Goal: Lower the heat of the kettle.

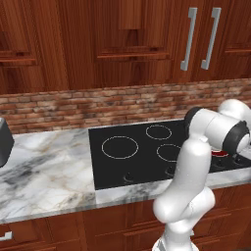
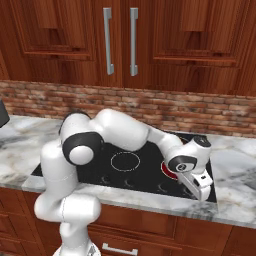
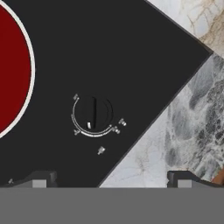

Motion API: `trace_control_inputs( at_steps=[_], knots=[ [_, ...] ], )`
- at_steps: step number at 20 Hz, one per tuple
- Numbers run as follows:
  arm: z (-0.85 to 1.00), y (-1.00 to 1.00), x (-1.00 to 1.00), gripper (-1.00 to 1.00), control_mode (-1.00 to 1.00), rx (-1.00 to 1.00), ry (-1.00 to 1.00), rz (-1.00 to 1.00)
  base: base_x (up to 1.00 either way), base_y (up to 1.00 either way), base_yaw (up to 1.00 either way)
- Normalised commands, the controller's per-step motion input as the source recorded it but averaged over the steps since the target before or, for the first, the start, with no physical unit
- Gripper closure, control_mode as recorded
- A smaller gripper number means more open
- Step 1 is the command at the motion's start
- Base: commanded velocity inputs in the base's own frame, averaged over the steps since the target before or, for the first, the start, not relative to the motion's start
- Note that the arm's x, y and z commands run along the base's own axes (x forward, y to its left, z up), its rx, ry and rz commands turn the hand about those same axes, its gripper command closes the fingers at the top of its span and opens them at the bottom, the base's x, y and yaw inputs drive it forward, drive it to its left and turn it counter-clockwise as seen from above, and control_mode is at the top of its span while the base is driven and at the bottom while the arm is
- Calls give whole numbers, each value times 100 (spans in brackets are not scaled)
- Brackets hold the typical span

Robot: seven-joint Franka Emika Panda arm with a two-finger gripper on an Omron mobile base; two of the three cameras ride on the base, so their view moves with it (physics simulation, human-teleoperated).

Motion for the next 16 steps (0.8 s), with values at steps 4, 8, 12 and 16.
trace_control_inputs(
  at_steps=[4,8,12,16],
  knots=[
    [-1,-1,5,-100,-100,0,0,0,0,0,0],
    [-5,0,0,-100,-100,0,0,0,0,0,0],
    [-16,0,1,-100,-100,-1,0,0,0,0,0],
    [-15,0,2,-100,-100,-3,0,0,0,0,0]
  ],
)
